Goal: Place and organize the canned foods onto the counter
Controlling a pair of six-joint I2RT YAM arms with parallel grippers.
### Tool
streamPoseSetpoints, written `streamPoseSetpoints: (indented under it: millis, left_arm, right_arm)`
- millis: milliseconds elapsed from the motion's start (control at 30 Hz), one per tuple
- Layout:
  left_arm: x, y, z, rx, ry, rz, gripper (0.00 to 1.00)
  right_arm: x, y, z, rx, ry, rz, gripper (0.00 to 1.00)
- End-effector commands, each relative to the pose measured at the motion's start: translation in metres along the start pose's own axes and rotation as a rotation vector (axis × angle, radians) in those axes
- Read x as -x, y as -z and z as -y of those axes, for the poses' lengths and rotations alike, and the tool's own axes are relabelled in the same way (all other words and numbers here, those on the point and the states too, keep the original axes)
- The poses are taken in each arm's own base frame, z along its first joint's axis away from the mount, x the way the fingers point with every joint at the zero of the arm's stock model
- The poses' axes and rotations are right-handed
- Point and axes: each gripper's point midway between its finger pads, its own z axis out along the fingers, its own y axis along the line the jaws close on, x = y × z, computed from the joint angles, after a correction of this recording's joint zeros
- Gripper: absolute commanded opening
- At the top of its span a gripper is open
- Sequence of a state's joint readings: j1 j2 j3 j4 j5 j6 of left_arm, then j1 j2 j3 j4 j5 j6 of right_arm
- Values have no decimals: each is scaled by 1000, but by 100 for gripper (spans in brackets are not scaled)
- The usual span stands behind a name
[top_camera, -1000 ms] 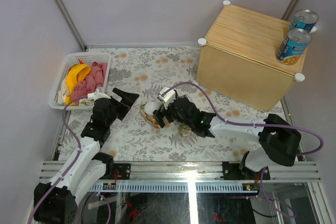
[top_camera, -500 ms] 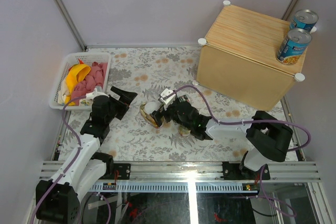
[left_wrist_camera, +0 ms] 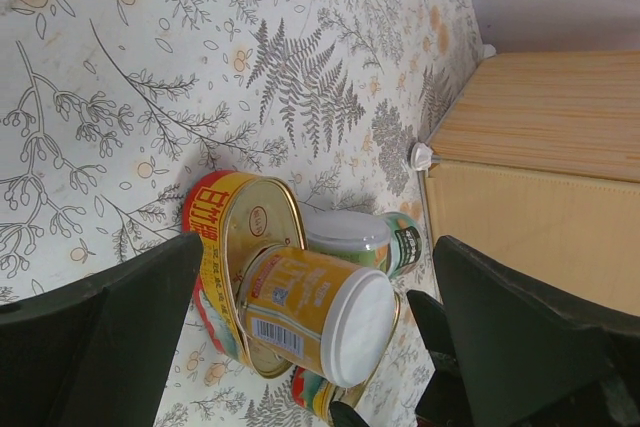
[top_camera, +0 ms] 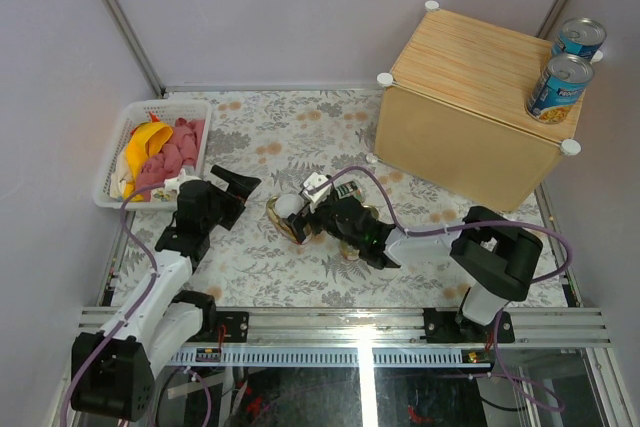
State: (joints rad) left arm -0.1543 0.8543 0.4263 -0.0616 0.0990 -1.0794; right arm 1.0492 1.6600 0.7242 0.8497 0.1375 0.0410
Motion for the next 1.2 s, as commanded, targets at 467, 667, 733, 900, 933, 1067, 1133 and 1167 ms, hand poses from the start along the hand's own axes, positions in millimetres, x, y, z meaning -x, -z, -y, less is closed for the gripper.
streamPoseSetpoints:
  millis: [467,667,733,900,933,1067,1133,1167]
  left_arm:
    - [10,-5,7,-17,-43,-1,100]
    - [11,-5,6,-9,-53,-5,100]
    - [12,-4,6,-7,-60,-4,100]
    - [12,-5,4,2,-71,-5,100]
    - [12,-5,4,1,-72,-5,100]
    - [12,-6,3,3,-79,-7,100]
    - [12,-6,3,3,-82,-7,100]
    - [12,-6,3,4,-84,-9,100]
  right_arm:
    - [21,-21,-11,33,-12,121,99]
    - [20,-27,-13,42,-14,131,99]
    - [21,-30,-13,41,-15,136,99]
    - [20,-34,-13,40,-19,146,100]
    - [20,-35,-12,41,-22,146,100]
    - [20,-39,-12,46,-29,150,100]
    - [21,-40,-13,49,-31,155,100]
    - [21,-40,-13,51,-31,158,100]
